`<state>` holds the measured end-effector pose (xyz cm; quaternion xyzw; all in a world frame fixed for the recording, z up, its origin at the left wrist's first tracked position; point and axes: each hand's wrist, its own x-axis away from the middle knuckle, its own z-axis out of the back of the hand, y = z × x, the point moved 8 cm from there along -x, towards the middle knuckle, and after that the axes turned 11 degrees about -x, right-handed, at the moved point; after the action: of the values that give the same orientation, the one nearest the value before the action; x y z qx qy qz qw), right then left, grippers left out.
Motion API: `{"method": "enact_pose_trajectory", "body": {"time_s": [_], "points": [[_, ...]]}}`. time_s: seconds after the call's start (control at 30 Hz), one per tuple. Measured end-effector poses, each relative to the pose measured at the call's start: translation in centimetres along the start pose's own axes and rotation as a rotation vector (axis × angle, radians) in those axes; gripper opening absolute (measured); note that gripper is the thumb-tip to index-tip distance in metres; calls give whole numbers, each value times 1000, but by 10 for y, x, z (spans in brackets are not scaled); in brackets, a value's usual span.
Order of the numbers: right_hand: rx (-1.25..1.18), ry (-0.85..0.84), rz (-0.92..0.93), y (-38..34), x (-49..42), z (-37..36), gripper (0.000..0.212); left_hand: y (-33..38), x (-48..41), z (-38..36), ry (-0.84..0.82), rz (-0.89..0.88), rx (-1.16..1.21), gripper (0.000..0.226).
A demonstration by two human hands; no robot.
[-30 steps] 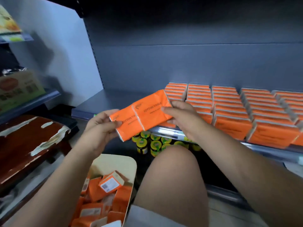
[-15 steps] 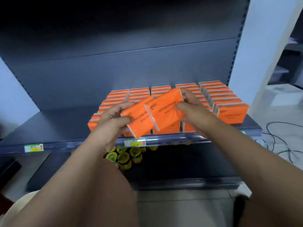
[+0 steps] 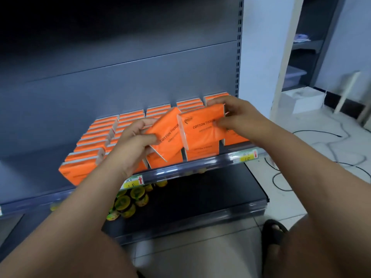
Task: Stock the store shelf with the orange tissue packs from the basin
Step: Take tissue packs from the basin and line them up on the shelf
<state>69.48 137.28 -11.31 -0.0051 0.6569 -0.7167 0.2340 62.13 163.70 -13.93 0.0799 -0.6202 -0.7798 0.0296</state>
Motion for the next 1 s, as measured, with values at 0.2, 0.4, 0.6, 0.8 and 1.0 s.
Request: {"method": "enact_pose_trajectory", "body": {"time_s": [0.2,0.4,0.6,0.8,1.0], "points": [[117,86,4,3,9,48,45,11,-12,-29,-12,-29,-78,49],[355,212,-15,12,21,107,34,16,-17,-38,57,-22,-68,47],[551,273,-42,33,26,130,28,19,-18,-42,67,-22,-97,47],[794,244,-35,55,13,113,26,21,-16,-48,64,-35,-123,47],[918,232,-96,67,8,105,23,21,-14,-45,64,-63,-180,48]]}}
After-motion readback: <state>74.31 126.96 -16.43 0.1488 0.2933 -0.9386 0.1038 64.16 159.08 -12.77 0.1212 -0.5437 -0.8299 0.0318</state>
